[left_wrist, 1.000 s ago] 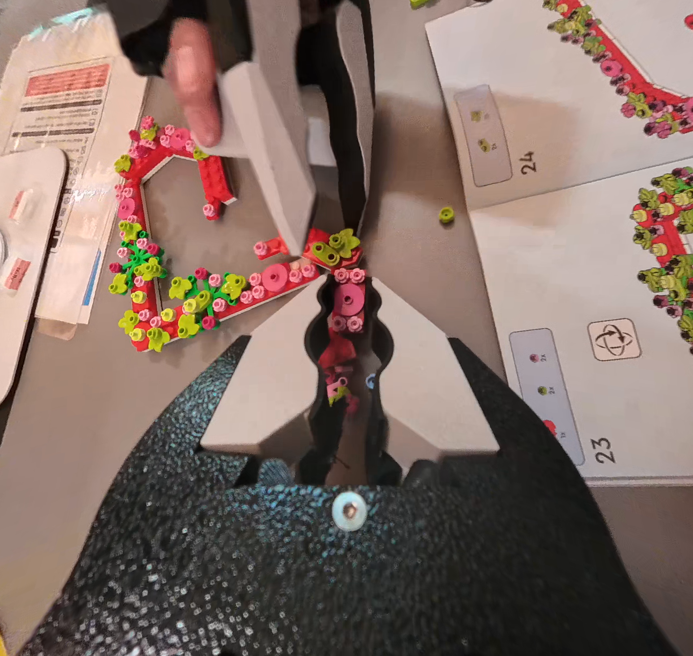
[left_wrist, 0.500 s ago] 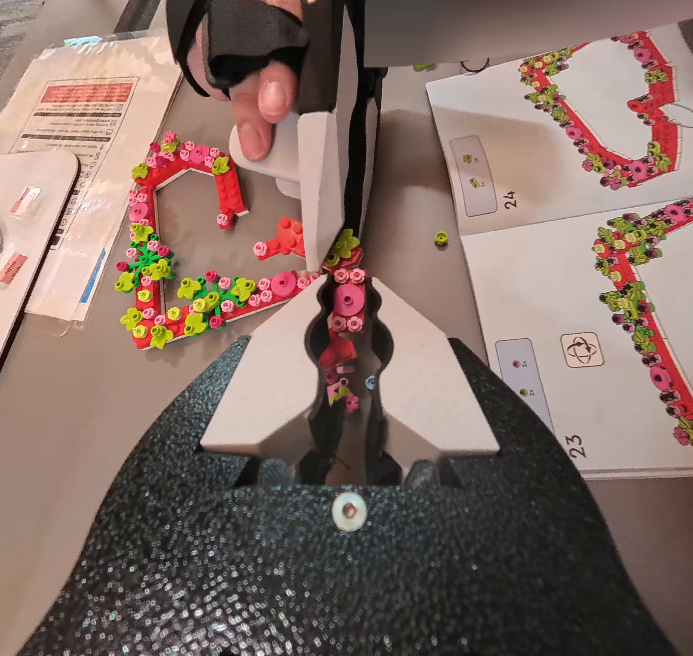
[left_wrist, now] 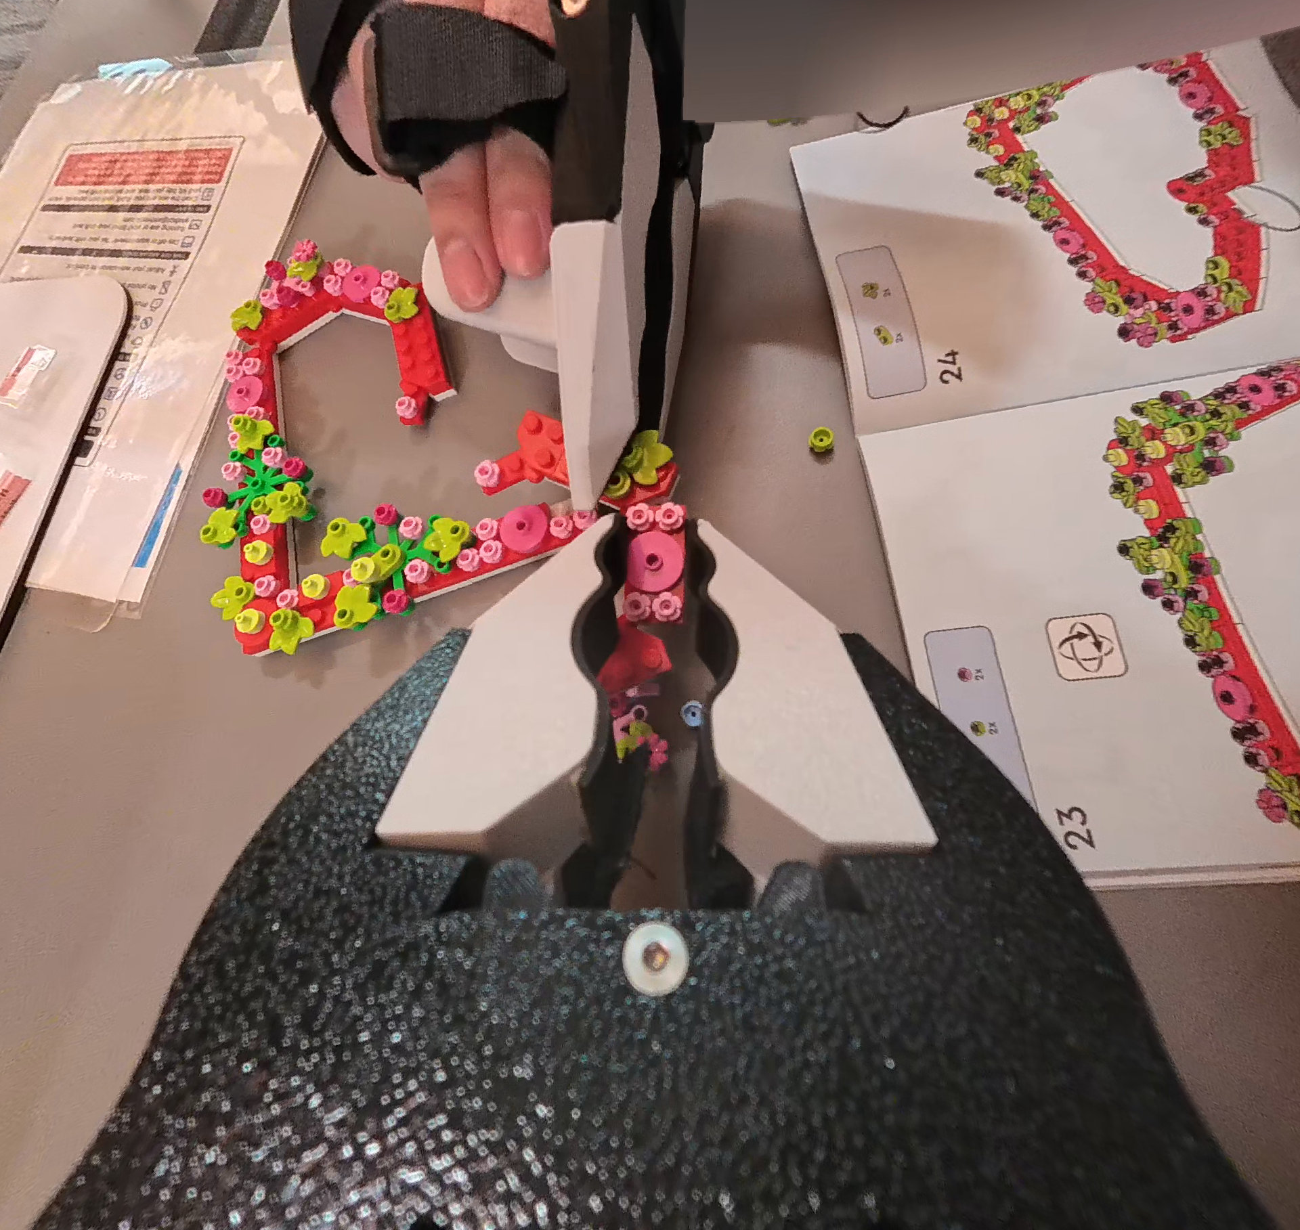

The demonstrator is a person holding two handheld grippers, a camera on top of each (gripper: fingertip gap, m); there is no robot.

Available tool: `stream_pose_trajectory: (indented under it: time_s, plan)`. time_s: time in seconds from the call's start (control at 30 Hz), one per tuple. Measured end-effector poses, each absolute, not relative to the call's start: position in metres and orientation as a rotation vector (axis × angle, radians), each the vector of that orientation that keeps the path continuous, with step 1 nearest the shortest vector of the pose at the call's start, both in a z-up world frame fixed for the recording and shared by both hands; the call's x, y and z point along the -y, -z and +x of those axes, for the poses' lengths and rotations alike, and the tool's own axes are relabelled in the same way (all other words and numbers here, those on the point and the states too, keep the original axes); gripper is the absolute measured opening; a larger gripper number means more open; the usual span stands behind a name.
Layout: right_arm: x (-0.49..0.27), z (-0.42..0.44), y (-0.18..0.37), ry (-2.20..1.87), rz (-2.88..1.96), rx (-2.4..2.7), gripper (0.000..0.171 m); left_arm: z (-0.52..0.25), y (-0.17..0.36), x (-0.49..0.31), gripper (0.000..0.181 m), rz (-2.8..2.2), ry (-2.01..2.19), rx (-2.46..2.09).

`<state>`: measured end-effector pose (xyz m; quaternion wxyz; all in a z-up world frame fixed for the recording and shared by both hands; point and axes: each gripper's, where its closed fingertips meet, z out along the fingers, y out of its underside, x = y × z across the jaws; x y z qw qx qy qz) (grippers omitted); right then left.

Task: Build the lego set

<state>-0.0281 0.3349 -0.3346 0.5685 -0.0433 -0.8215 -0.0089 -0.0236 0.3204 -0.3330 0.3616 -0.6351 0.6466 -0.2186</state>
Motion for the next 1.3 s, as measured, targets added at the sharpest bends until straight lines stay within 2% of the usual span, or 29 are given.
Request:
stream_pose_trajectory:
  time_s: [0.57,0.7,0.83,0.87,0.97,1.13,1.3]
  plan:
    - [-0.339,-0.029,0.334,-0.038,-0.192,1.948,0.017,-0.025,0.332,-0.324,0.016,-1.648,0.531,-1.622]
    - [-0.344,-0.031,0.331,-0.069,-0.253,1.923,0.017,-0.025,0.327,-0.333,0.025,-1.585,0.338,-1.551]
    - [-0.346,-0.031,0.327,-0.118,-0.306,1.905,0.017,-0.029,0.321,-0.340,0.058,-1.451,0.025,-1.528]
    - [-0.346,-0.032,0.327,-0.117,-0.307,1.905,0.017,-0.025,0.316,-0.338,0.059,-1.404,0.000,-1.513]
    - [-0.345,-0.033,0.328,-0.119,-0.309,1.905,0.017,-0.021,0.305,-0.336,0.053,-1.272,-0.130,-1.476]
    - [-0.345,-0.034,0.326,-0.129,-0.338,1.893,0.017,-0.019,0.314,-0.330,0.029,-1.071,-0.411,-1.550]
    - [-0.345,-0.035,0.325,-0.140,-0.353,1.891,0.017,-0.018,0.311,-0.335,0.025,-1.010,-0.520,-1.547]
